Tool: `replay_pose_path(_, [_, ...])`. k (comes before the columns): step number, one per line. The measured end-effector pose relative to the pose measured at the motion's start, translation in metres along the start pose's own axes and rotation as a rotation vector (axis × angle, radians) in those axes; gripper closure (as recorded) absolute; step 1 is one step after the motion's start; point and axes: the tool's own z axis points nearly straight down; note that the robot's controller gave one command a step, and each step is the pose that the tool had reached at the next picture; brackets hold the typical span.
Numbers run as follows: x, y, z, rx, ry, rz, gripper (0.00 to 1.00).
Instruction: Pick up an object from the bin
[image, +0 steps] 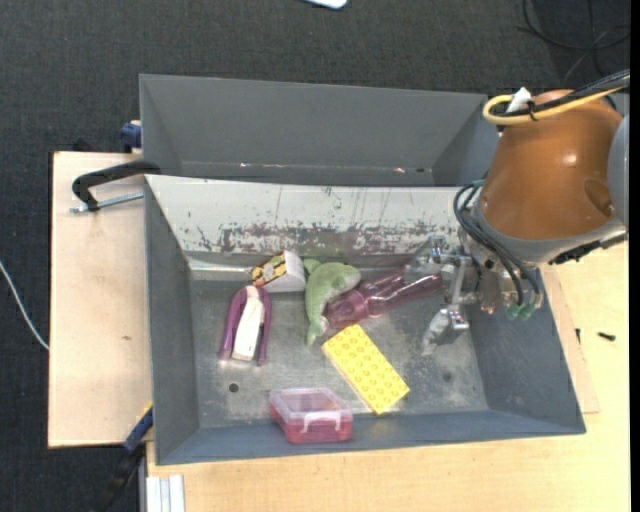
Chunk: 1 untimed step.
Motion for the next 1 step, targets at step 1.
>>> replay_pose_path(1, [0.0005, 0.0005, 0.0007, -0.001, 0.002, -0.001, 1.0])
